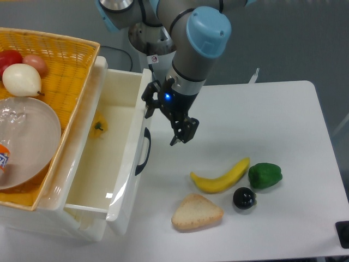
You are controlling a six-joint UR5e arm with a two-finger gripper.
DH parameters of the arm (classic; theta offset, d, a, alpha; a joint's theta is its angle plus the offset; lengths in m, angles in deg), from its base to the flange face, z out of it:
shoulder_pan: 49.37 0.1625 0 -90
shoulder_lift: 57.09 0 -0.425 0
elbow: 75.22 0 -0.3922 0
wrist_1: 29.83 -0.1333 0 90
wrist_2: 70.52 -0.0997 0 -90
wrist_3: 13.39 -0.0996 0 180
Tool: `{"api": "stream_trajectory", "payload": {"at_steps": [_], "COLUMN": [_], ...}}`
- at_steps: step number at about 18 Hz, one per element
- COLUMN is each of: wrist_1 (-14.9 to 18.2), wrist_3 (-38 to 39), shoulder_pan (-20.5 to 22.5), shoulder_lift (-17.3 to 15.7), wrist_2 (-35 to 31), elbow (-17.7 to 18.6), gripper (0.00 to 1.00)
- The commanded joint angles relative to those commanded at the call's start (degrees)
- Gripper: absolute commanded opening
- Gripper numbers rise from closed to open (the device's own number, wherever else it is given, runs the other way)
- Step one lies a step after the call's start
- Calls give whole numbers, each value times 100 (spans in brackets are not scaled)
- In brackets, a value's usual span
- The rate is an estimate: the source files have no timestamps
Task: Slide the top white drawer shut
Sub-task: 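Move the gripper away from the drawer and lower it toward the table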
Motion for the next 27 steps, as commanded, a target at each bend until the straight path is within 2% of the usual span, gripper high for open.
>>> {"api": "stream_trajectory", "payload": {"at_steps": [4,7,10,12,18,23,27], "wrist_1": [-255,-387,-448,-676,-739,-747,-721], "wrist_3": [9,-9,62,105,991,2178,2495], "shoulder_pan": [-26,-17,-17,9,158,123,115], "shoulder_lift": [158,185,369,413,519,642,651], "wrist_2": [-263,-334,-614,-878,-905,-870,-450], "elbow": [9,0,-9,17,97,88,97], "gripper": [100,100,100,100,100,100,100]}}
